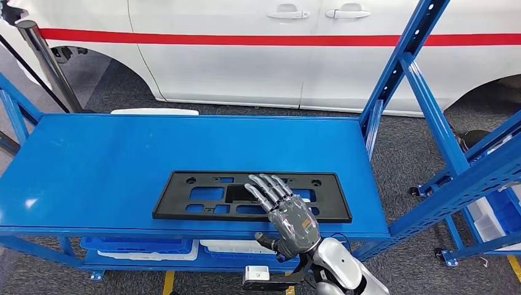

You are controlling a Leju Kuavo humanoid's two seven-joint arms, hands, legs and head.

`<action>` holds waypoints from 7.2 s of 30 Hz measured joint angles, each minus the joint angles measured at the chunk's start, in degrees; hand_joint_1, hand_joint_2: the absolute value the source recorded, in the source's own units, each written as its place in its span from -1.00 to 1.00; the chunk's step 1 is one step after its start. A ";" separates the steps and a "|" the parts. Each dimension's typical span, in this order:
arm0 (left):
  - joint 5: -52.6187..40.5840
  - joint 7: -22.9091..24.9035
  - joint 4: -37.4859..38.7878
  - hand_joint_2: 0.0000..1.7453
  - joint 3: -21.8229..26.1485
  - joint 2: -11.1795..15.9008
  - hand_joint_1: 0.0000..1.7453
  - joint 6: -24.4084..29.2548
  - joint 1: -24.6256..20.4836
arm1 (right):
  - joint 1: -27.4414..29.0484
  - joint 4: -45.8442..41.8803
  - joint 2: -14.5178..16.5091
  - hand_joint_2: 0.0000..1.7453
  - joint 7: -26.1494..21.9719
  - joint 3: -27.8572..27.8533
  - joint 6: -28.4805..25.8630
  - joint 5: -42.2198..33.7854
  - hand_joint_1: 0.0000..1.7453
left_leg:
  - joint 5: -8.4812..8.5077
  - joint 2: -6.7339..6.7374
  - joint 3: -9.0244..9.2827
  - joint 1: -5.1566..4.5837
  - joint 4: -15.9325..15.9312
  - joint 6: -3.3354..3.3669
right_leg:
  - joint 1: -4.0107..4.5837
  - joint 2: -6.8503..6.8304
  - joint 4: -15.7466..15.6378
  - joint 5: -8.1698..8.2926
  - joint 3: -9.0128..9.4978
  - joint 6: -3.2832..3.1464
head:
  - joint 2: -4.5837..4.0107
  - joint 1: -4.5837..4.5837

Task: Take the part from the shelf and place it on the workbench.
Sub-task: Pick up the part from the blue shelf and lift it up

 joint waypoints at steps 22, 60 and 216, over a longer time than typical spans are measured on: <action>0.04 -0.60 0.00 -1.00 0.25 -0.25 -1.00 0.25 0.03 | 2.05 -2.84 -3.47 1.00 3.25 0.72 -5.78 7.91 -1.00 | 0.00 0.01 0.03 0.00 0.00 0.00 | 0.00 0.00 0.02 -0.01 -0.01 0.00 | 0.00 0.00; 0.56 -0.95 0.00 -1.00 1.55 -0.25 -1.00 0.78 0.35 | 2.64 -3.06 -10.09 1.00 7.48 -3.03 1.92 7.36 -1.00 | 0.00 0.01 0.03 0.00 0.00 0.00 | 0.00 0.00 0.02 -0.01 -0.01 0.01 | 0.00 0.00; 1.85 -0.86 0.00 1.00 3.05 -0.78 -1.00 2.45 0.38 | 15.78 -14.73 7.68 1.00 13.04 -11.20 -18.01 35.48 1.00 | -0.01 -0.16 0.08 -0.01 -0.11 -0.13 | 0.01 -0.25 0.06 -0.24 0.03 -0.08 | 0.00 0.00</action>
